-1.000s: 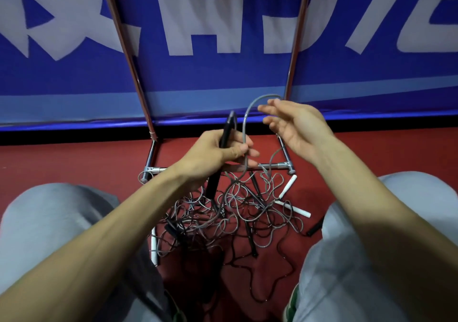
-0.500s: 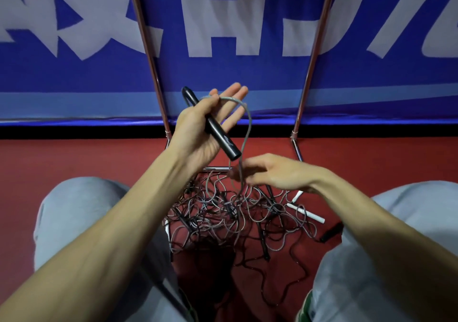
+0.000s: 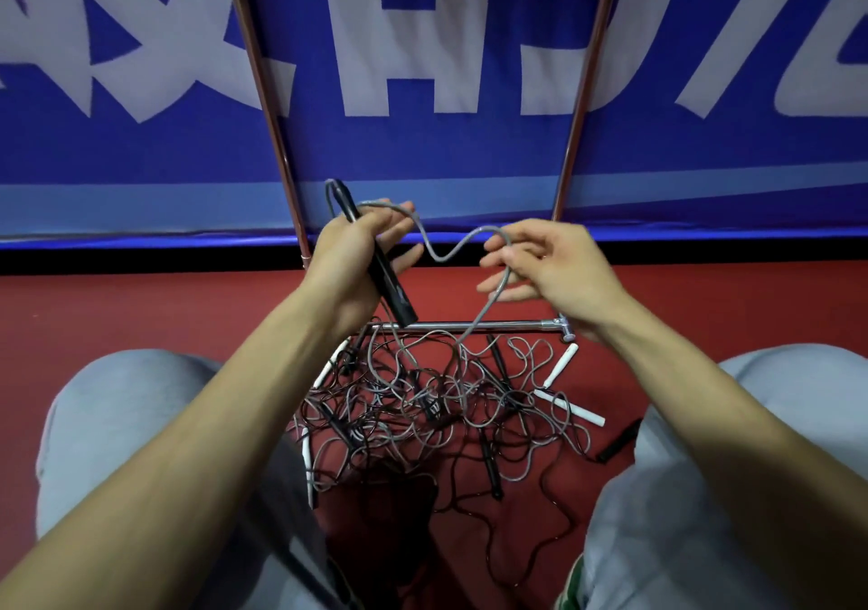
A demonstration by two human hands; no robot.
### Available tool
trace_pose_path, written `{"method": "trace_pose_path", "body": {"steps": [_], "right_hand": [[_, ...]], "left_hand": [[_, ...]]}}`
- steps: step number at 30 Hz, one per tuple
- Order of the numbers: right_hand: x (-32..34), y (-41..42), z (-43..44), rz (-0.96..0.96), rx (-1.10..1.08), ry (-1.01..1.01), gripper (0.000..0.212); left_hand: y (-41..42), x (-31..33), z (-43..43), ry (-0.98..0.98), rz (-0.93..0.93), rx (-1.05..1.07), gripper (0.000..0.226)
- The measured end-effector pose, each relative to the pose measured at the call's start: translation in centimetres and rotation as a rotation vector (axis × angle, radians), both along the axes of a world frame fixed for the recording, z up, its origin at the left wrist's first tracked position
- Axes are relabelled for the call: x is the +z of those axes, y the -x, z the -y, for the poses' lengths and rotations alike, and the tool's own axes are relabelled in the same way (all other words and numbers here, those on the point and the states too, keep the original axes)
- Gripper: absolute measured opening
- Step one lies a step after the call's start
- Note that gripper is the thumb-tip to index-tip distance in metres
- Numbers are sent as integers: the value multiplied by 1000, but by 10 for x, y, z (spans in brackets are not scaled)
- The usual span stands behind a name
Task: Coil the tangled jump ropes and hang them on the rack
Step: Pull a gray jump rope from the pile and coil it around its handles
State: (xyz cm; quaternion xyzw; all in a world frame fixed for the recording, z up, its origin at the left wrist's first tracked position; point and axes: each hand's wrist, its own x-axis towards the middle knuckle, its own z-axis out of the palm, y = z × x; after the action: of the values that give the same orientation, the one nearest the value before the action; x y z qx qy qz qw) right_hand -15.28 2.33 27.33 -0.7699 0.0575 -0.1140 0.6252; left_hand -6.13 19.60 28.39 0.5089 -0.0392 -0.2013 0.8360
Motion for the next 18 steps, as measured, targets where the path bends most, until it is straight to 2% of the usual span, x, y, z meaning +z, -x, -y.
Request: {"method": "trace_pose_path", "body": {"steps": [3,7,9,11,15,18], "right_hand": [[13,4,10,99,-76,-189,17],[24,5,21,176,-143,-517,12],[26,4,26,206,-186,-622,10],[26,4,31,218,-233,-687,11],[20,2,40,178,-286,-782,11],[17,1,37,107,-268,-717,9]], "left_hand": [[8,-9,8,-256,46,-112,16],[26,-22,16,-569,291,-412,19],[35,-25,19,-557,346,-549,18],[40,-25,21,-500,352,-599,18],[43,-26,25,-434,370,-513,12],[43,-28,28,-352,321,-386,10]]}}
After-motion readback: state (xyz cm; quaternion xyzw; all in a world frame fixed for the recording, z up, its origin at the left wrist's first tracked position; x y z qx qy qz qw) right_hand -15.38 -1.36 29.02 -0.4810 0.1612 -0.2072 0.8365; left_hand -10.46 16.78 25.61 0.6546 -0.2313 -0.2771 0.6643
